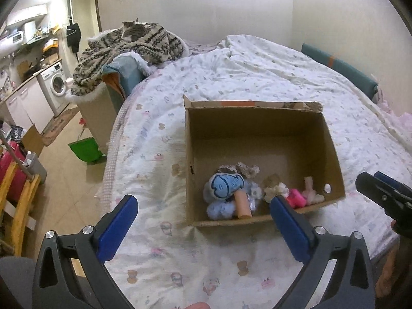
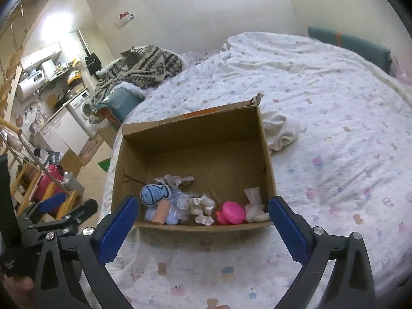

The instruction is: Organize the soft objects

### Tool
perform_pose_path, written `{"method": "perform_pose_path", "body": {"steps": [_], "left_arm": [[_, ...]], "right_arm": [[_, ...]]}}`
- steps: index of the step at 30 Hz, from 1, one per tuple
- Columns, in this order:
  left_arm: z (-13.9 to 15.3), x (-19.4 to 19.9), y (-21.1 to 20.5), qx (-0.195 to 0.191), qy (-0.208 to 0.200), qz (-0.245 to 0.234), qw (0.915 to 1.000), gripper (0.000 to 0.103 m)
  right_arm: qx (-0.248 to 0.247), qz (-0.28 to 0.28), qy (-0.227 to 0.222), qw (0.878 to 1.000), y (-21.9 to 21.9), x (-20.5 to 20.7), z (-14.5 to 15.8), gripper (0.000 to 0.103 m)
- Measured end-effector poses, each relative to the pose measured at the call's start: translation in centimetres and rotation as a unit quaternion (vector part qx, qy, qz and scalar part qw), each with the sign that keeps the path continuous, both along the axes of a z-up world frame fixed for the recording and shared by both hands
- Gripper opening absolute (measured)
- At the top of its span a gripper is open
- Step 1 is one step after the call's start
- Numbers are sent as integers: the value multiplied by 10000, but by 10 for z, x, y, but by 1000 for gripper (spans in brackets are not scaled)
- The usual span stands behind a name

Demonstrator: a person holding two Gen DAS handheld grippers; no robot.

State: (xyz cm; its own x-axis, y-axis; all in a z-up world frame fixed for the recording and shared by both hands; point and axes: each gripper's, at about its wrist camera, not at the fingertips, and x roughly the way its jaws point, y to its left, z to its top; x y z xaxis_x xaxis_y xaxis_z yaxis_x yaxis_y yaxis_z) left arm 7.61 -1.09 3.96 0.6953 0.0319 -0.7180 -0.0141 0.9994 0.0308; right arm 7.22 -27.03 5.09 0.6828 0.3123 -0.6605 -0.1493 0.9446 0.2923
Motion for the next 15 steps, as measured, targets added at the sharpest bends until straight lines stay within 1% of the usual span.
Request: {"method": "perform_pose_path", "body": {"steps": [3, 8, 11, 15], "left_arm": [[-2, -8, 2, 9, 49, -15, 10000, 103], [-8, -18, 3, -27, 108, -8, 9999, 103], [-9, -19, 7, -121, 40, 49, 9999, 103], [-10, -15, 9, -98, -88, 158, 9998, 103]], "right_arm": [[-96, -79, -95, 9999, 0, -8, 1, 103], [-198, -130, -111, 9997, 3, -16, -1, 103], [-236, -136, -153, 9995, 5, -19, -4, 103], [-331, -180, -189, 9991, 8, -18, -9, 103]]}}
